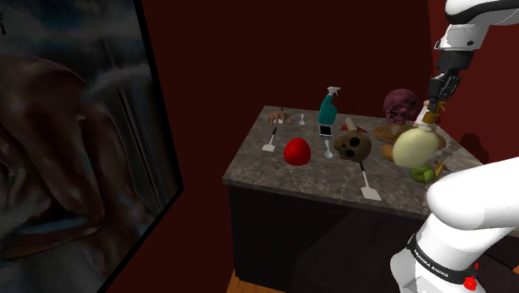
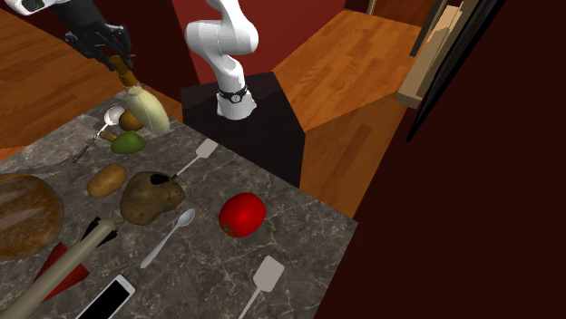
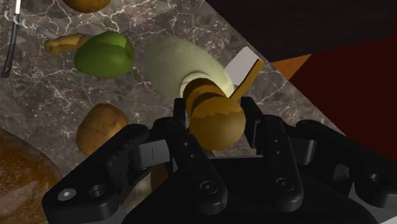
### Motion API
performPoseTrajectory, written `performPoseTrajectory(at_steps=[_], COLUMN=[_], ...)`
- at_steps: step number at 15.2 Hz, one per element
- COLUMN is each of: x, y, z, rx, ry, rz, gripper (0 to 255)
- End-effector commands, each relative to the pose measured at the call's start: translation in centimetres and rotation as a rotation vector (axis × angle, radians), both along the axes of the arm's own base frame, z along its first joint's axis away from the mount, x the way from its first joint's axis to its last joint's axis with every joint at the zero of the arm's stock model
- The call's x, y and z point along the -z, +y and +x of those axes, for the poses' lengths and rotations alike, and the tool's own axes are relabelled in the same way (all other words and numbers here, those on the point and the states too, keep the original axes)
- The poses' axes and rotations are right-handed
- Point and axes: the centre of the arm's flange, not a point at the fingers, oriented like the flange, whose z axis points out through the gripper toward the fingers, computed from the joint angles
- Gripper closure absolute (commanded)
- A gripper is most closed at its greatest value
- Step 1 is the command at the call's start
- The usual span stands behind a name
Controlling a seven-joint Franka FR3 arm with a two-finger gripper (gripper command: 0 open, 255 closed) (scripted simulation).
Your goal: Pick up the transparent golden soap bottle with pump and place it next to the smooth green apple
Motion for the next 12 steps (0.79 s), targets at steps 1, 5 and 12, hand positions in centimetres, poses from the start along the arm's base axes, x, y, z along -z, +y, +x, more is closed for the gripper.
performPoseTrajectory(at_steps=[1,5,12], x=[1.1,3.2,6.9], y=[0.1,0.1,0.1], z=[0.0,0.0,0.0], rx=[0.000,0.000,0.000], ry=[-0.001,-0.001,-0.001], rz=[-0.001,-0.001,-0.001], gripper=[255,255,255])
